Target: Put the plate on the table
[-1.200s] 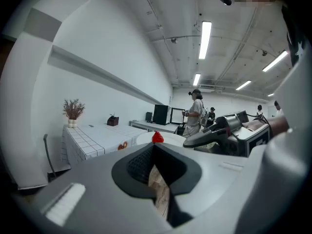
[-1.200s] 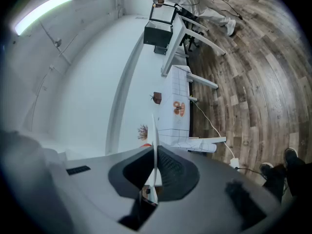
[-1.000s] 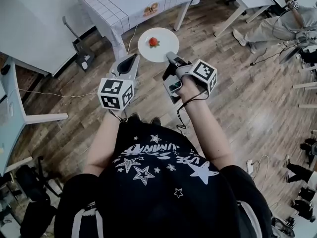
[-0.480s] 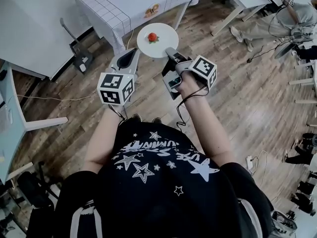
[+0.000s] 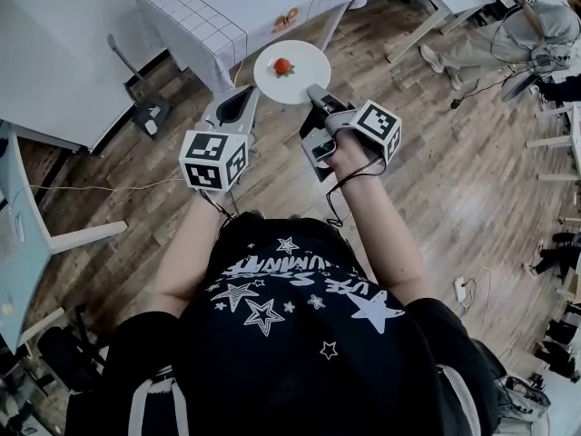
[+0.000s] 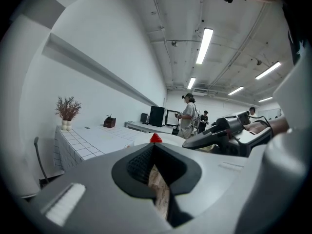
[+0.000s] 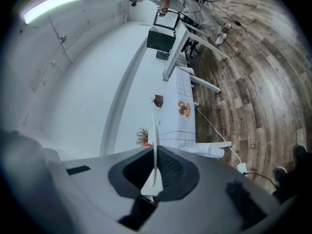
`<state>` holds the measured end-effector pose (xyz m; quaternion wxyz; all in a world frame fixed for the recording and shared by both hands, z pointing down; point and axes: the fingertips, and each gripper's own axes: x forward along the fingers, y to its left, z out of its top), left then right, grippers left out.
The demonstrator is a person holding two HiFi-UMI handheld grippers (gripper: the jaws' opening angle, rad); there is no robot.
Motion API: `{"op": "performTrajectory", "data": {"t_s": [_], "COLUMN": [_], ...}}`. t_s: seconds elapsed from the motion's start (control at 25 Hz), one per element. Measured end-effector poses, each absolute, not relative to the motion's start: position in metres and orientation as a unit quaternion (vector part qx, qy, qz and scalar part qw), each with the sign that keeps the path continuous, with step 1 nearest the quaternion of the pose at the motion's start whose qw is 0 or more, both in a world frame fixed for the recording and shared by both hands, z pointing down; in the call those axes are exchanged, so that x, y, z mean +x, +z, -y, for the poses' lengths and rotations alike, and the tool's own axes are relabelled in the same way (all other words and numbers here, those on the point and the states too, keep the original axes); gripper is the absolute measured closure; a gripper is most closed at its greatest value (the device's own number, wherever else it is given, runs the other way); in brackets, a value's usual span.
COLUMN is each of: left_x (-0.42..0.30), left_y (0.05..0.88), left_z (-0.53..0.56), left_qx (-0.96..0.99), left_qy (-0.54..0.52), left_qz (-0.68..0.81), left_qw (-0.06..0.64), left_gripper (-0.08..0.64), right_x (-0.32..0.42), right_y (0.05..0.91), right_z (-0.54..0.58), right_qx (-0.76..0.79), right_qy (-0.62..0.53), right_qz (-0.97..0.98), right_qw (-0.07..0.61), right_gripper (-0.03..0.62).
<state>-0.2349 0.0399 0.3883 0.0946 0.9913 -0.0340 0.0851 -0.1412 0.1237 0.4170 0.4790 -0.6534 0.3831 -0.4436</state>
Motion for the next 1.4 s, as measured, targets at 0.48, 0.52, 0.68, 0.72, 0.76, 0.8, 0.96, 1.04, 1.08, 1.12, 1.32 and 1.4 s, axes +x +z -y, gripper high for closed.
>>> {"op": "performTrajectory", "data": {"t_s": [0.48, 0.52, 0.68, 0.72, 0.76, 0.8, 0.96, 1.04, 1.08, 1.12, 1.32, 1.4], "left_x": [-0.220, -0.216, -0.202, -0.201, -0.200, -0.199, -0.181, -0.156, -0.142, -0.129, -0.077, -0.059], "left_y": [0.395, 0.394, 0.397, 0.398, 0.399, 0.401, 0.405, 0.406, 0.406, 0.406, 0.404, 0.403], "left_z": [-0.001, 0.003, 0.015, 0.017, 0.017, 0.017, 0.022, 0.031, 0.036, 0.039, 0.049, 0.055], "left_qx": [0.991, 0.990, 0.990, 0.990, 0.990, 0.990, 0.989, 0.989, 0.988, 0.987, 0.985, 0.984], "left_qy": [0.092, 0.093, 0.095, 0.094, 0.092, 0.090, 0.088, 0.093, 0.096, 0.098, 0.102, 0.103], "left_qz": [0.018, 0.019, 0.034, 0.039, 0.044, 0.048, 0.065, 0.072, 0.077, 0.081, 0.101, 0.113], "left_qw": [0.101, 0.101, 0.102, 0.100, 0.097, 0.096, 0.095, 0.094, 0.094, 0.095, 0.095, 0.097], "left_gripper": [0.551, 0.551, 0.551, 0.551, 0.551, 0.551, 0.551, 0.551, 0.551, 0.551, 0.551, 0.551], "right_x": [-0.121, -0.116, -0.098, -0.094, -0.092, -0.091, -0.072, -0.047, -0.034, -0.021, 0.037, 0.057], "right_y": [0.422, 0.422, 0.425, 0.426, 0.427, 0.428, 0.431, 0.431, 0.432, 0.432, 0.427, 0.425], "right_z": [-0.104, -0.099, -0.084, -0.081, -0.079, -0.078, -0.068, -0.057, -0.051, -0.047, -0.030, -0.024], "right_qx": [-0.666, -0.665, -0.654, -0.651, -0.647, -0.643, -0.632, -0.624, -0.618, -0.613, -0.601, -0.597], "right_qy": [-0.438, -0.440, -0.447, -0.447, -0.447, -0.447, -0.452, -0.460, -0.465, -0.470, -0.478, -0.480], "right_qz": [-0.356, -0.355, -0.364, -0.368, -0.373, -0.378, -0.399, -0.404, -0.405, -0.406, -0.422, -0.429], "right_qw": [0.487, 0.488, 0.490, 0.491, 0.493, 0.493, 0.487, 0.486, 0.487, 0.489, 0.483, 0.479], "right_gripper": [0.571, 0.571, 0.571, 0.571, 0.571, 0.571, 0.571, 0.571, 0.571, 0.571, 0.571, 0.571]}}
